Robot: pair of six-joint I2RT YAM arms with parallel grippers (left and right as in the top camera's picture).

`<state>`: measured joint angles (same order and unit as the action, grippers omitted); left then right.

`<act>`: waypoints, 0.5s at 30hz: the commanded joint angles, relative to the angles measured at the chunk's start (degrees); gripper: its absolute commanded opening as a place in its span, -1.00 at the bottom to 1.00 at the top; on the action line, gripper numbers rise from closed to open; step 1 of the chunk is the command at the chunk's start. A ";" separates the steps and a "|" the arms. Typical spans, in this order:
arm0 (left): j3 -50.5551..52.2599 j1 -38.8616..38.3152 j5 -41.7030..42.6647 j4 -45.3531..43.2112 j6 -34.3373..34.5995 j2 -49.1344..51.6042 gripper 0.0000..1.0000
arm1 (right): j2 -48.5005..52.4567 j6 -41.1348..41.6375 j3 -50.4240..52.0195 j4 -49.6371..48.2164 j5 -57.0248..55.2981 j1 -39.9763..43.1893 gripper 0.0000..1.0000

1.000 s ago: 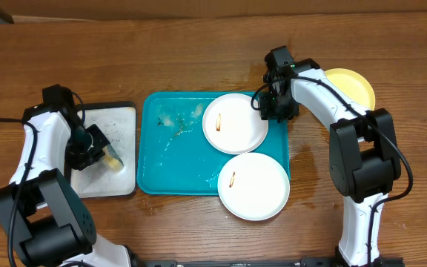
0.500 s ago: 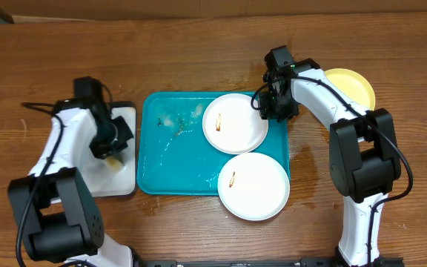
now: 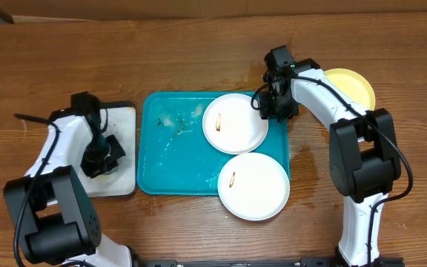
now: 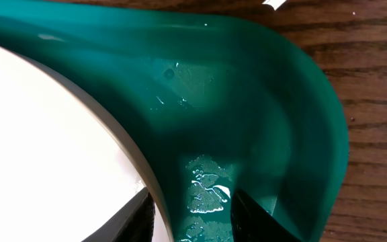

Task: Clean dirty plates on tray and stack at the side
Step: 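Rub the sponge around the soapy dark tray with the left gripper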

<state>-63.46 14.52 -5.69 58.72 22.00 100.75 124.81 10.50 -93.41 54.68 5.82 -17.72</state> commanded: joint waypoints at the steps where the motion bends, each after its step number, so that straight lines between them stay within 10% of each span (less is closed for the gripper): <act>1: -1.27 1.64 -1.36 0.85 0.81 -0.92 -0.92 | -1.42 0.15 0.13 -0.24 0.44 -0.22 -0.23; 5: -1.31 2.36 -0.61 -0.61 0.68 -0.92 -0.75 | -1.42 0.15 0.13 -0.35 0.42 -0.22 -0.06; 9: -1.73 2.49 3.48 -3.10 -0.83 -0.92 0.05 | -1.42 0.17 0.13 -1.09 0.44 -0.22 0.14; 15: -7.78 2.51 5.09 0.81 -2.73 -0.92 0.21 | -1.42 0.15 0.13 -1.97 0.44 -0.22 0.14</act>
<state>-67.13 16.62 -2.17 57.95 20.78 100.75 124.81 10.50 -93.41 53.39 5.82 -17.72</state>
